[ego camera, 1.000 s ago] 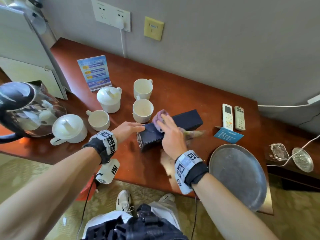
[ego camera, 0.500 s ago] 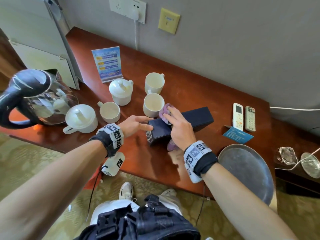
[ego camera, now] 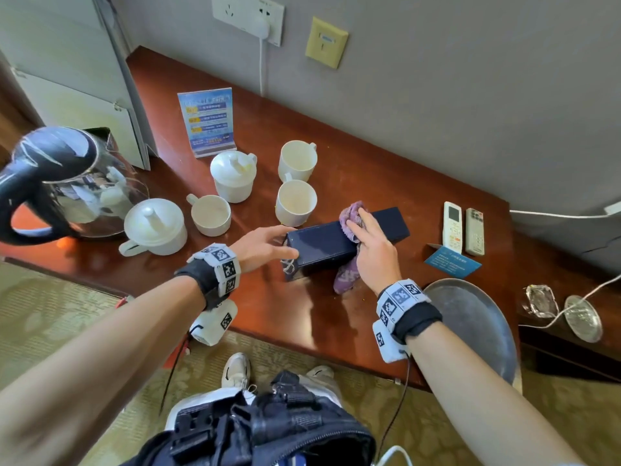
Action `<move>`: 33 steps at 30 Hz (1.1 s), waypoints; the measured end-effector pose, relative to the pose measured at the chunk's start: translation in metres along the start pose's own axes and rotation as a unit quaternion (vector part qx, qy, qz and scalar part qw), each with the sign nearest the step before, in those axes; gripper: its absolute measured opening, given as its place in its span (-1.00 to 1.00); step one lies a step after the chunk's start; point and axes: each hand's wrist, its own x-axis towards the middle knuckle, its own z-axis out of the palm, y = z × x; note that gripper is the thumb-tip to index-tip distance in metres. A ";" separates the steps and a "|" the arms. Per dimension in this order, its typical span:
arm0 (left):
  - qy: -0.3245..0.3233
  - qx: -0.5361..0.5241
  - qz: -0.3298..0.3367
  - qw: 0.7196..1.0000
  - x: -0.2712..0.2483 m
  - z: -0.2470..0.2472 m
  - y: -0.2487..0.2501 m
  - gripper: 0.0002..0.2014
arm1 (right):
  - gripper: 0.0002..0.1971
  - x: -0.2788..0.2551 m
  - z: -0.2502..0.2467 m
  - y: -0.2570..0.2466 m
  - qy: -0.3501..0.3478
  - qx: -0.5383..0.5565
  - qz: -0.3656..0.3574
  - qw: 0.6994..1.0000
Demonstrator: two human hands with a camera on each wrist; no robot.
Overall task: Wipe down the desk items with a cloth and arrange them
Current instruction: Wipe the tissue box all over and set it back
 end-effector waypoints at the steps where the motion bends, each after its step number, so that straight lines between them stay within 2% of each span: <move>1: -0.007 0.018 0.000 1.000 -0.001 0.003 -0.001 -0.14 | -0.47 0.001 0.000 -0.002 -0.006 0.020 0.001 1.000; 6: 0.009 0.085 0.008 0.996 0.001 0.013 -0.002 -0.12 | -0.61 0.002 0.004 -0.018 -0.003 0.086 0.014 0.996; 10: 0.020 0.139 0.010 0.990 0.004 0.013 -0.005 -0.01 | -0.66 -0.014 0.022 -0.043 -0.014 0.088 -0.076 0.993; 14: 0.025 0.152 0.034 0.987 0.003 0.012 -0.004 -0.10 | -0.59 -0.030 0.034 -0.060 -0.063 0.095 -0.152 0.982; 18: 0.040 0.136 0.038 0.989 0.004 0.011 -0.003 -0.08 | -0.58 -0.010 0.026 -0.050 -0.082 0.051 -0.194 0.976; 22: 0.041 0.138 0.029 0.989 0.007 0.008 -0.006 -0.06 | -0.54 0.003 0.029 -0.058 -0.050 0.031 -0.125 0.990; 25: 0.033 0.157 0.018 0.987 0.009 0.005 -0.008 -0.05 | -0.51 0.002 0.027 -0.040 -0.008 0.011 -0.097 0.995; 28: 0.033 0.156 0.027 0.987 0.008 0.007 -0.009 -0.07 | -0.57 0.006 -0.003 -0.009 0.048 0.022 0.019 0.998; 30: 0.039 0.153 0.037 0.987 0.008 0.009 -0.011 -0.08 | -0.48 0.007 -0.016 0.004 0.071 -0.006 0.089 0.994; 32: 0.046 0.152 0.044 0.986 0.009 0.010 -0.013 -0.08 | -0.42 0.004 -0.010 -0.004 0.078 -0.007 0.094 0.992; 33: 0.047 0.151 0.045 0.986 0.010 0.010 -0.014 -0.08 | -0.42 0.001 0.001 -0.013 0.070 -0.002 0.066 0.995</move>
